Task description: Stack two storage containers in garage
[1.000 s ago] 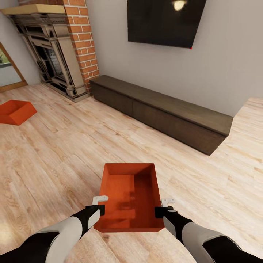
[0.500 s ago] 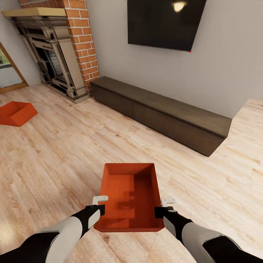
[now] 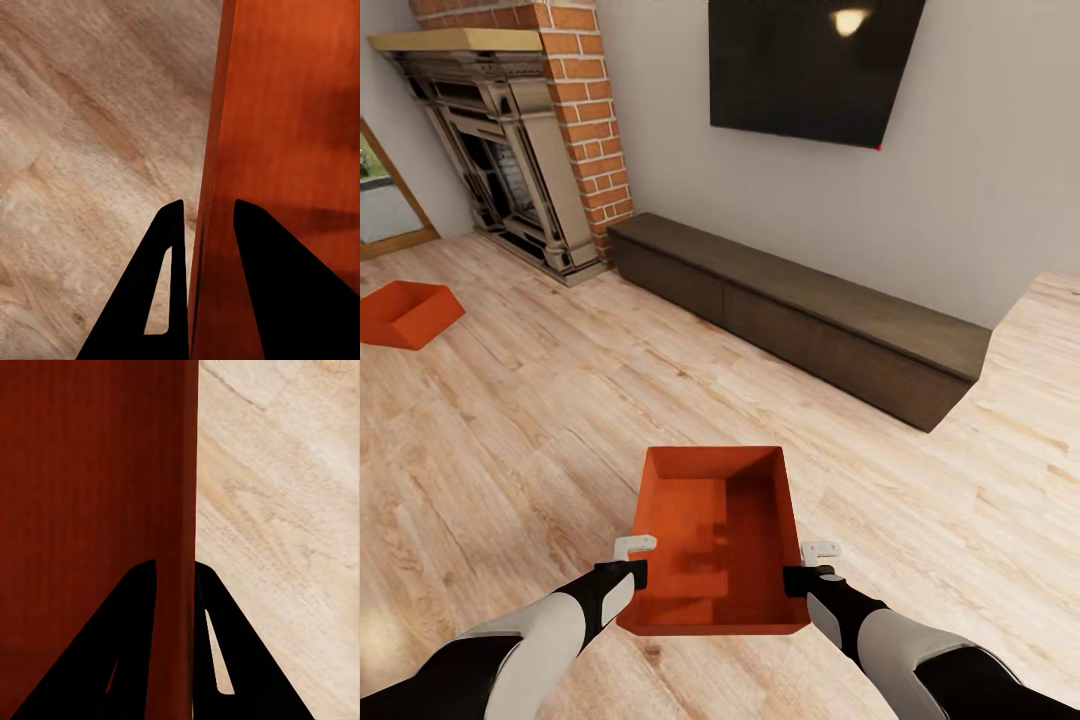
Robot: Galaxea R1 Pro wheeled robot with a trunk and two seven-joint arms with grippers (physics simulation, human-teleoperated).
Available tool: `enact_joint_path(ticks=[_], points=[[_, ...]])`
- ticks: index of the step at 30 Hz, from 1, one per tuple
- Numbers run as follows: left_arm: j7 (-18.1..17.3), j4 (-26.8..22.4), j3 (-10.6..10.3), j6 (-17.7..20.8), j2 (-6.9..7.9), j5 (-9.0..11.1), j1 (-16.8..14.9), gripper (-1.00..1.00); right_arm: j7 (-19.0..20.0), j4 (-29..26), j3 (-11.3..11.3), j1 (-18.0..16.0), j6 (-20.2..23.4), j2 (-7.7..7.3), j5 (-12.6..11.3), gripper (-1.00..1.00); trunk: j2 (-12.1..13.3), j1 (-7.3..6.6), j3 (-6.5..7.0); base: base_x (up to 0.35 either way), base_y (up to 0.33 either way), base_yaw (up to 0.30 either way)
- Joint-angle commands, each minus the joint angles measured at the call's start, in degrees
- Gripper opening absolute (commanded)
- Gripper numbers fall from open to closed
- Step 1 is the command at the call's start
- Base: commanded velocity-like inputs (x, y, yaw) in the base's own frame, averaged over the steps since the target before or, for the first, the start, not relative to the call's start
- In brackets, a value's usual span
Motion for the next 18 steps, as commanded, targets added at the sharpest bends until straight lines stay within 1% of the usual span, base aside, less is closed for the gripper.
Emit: enact_joint_path(ticks=[1,18], points=[[0.8,0.0,-0.2,0.3,0.39,0.2,0.0,-1.00,-0.3,-0.1,0.9,0.0,0.0,-0.24,-0.2,-1.00,0.4,-0.23,0.15,0.000,0.000,0.000],[0.8,0.0,-0.2,0.3,0.39,0.2,0.0,-1.00,-0.3,-0.1,1.0,0.0,0.0,-0.24,-0.2,-1.00,7.2,-3.96,3.20,0.000,0.000,0.000]])
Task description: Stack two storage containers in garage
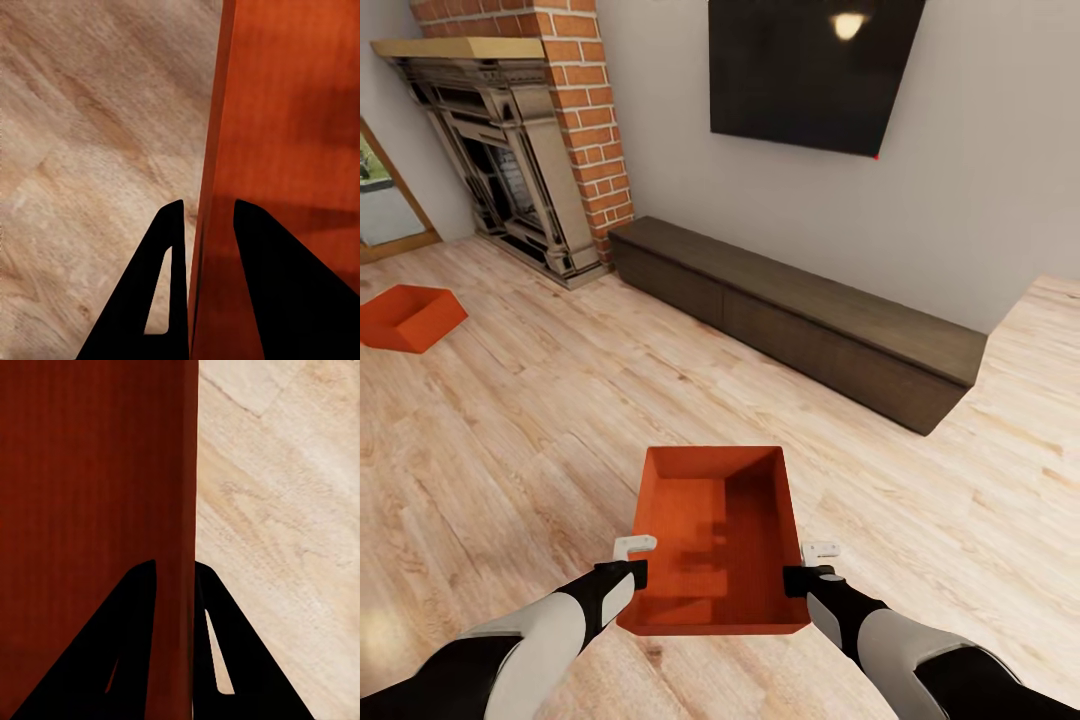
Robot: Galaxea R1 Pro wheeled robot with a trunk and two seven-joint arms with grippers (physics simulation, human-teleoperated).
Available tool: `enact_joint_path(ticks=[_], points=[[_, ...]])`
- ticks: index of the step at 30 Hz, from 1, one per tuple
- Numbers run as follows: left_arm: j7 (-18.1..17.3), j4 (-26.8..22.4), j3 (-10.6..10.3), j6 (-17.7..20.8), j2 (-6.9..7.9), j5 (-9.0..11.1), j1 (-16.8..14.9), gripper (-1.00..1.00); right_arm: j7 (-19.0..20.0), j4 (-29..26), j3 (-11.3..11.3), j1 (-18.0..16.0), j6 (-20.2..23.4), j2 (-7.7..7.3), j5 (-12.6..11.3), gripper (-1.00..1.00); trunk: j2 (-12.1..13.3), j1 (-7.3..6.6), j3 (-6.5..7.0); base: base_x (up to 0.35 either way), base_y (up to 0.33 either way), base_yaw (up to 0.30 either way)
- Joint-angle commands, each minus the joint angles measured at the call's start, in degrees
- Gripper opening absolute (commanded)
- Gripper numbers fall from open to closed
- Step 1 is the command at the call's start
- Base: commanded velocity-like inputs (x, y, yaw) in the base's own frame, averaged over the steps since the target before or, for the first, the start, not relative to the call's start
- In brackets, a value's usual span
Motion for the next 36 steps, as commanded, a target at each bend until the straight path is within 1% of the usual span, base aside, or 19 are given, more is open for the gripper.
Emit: enact_joint_path(ticks=[1,36], points=[[0.8,0.0,-0.2,0.3,0.40,0.1,0.0,-1.00,-0.3,-0.1,1.0,0.0,0.0,-0.23,-0.2,-1.00,0.4,-0.23,0.15,0.000,0.000,0.000],[0.9,0.0,-0.2,0.3,0.40,0.1,0.0,-1.00,-0.3,-0.1,0.9,0.0,0.0,-0.23,-0.2,-1.00,14.4,-7.92,6.44,0.000,0.000,0.000]])
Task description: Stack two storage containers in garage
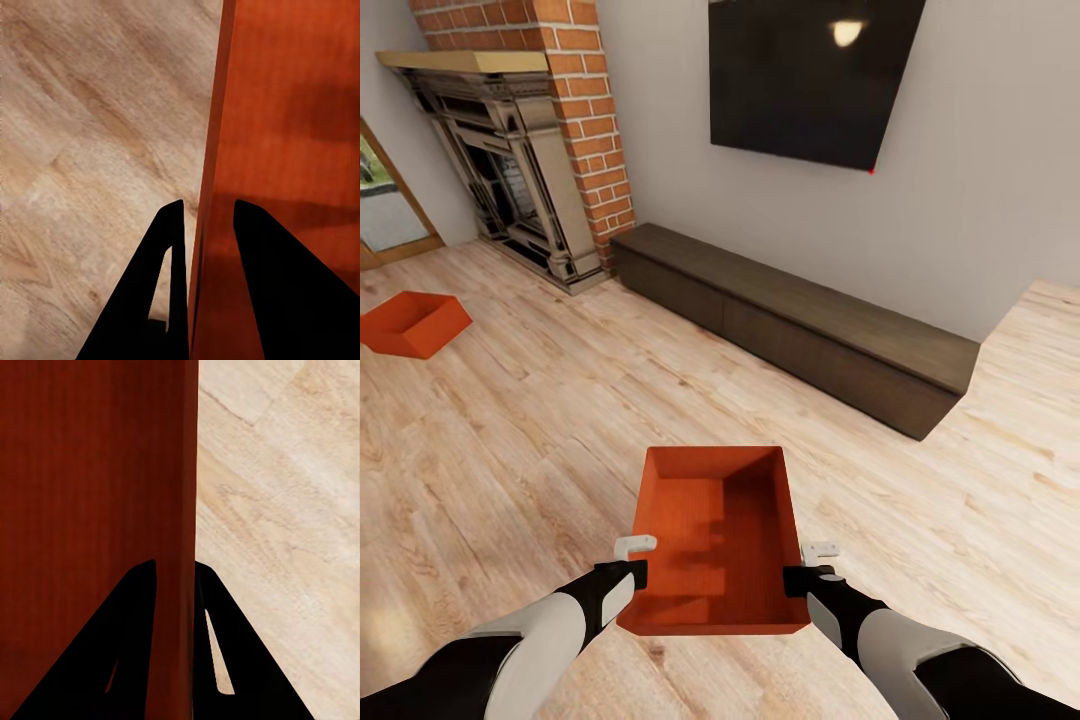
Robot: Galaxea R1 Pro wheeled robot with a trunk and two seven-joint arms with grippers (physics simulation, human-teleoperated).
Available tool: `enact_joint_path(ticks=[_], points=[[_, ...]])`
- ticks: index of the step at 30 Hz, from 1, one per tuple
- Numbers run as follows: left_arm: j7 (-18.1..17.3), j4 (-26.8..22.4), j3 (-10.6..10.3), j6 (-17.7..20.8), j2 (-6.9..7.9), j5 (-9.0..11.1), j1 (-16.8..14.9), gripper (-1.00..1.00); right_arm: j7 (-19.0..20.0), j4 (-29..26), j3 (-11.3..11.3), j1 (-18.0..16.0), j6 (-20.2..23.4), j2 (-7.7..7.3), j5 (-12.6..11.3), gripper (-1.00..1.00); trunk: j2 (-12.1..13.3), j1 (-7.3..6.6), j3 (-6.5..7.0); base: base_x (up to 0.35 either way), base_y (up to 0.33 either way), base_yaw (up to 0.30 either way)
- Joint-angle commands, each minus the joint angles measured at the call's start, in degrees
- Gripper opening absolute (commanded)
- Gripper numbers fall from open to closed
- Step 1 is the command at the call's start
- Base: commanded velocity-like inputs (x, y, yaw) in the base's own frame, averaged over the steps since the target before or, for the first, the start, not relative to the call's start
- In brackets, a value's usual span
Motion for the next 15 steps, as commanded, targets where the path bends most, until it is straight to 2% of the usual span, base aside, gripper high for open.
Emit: enact_joint_path(ticks=[1,15], points=[[0.9,0.0,-0.2,0.3,0.40,0.1,0.0,-1.00,-0.3,-0.1,0.9,0.0,0.0,-0.23,-0.2,-1.00,0.4,-0.23,0.15,0.000,0.000,0.000],[0.9,0.0,-0.1,0.4,0.40,0.1,0.0,-1.00,-0.3,-0.1,0.9,0.0,0.1,-0.27,-0.2,-1.00,6.0,-3.30,2.66,0.000,0.000,0.000]])
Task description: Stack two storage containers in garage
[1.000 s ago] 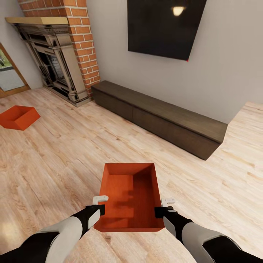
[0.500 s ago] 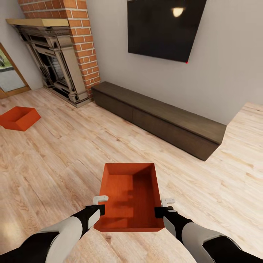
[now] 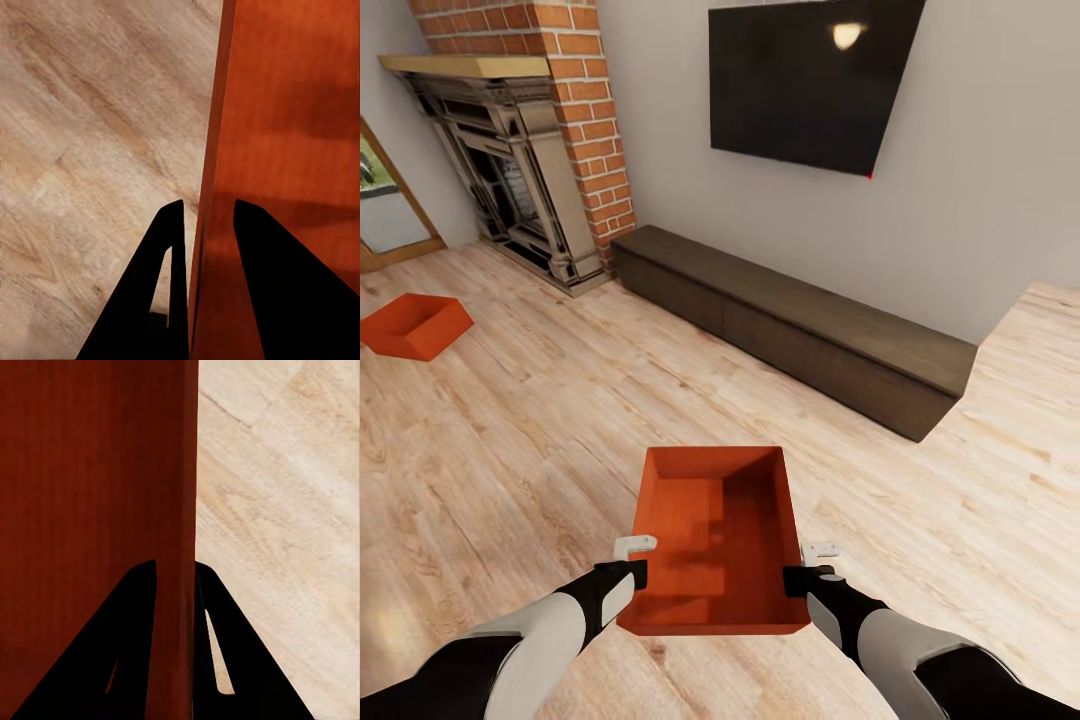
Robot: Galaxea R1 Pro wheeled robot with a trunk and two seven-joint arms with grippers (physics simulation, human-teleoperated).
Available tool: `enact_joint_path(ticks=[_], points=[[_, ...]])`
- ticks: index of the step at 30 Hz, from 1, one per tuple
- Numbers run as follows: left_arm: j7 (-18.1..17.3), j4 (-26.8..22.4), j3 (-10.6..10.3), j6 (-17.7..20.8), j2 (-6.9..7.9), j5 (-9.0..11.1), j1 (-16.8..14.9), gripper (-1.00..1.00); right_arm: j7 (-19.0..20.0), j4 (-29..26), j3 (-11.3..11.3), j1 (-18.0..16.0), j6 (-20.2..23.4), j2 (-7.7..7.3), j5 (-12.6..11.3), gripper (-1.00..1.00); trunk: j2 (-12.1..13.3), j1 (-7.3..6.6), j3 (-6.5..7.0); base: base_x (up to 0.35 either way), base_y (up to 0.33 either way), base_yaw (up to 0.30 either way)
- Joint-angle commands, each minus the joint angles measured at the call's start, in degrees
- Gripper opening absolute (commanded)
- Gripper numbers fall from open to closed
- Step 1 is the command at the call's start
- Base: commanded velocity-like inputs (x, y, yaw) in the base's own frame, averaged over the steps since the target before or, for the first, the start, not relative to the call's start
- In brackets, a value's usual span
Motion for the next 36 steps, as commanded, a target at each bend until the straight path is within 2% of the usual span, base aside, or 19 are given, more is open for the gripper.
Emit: enact_joint_path(ticks=[1,36], points=[[0.9,0.0,-0.1,0.3,0.39,0.1,0.0,-1.00,-0.3,-0.1,0.9,0.0,0.0,-0.27,-0.2,-1.00,0.4,-0.22,0.15,0.000,0.000,0.000],[0.9,0.0,-0.1,0.3,0.39,0.1,0.0,-1.00,-0.3,-0.1,1.0,0.0,0.0,-0.24,-0.2,-1.00,14.4,-7.91,6.43,0.000,0.000,0.000]])
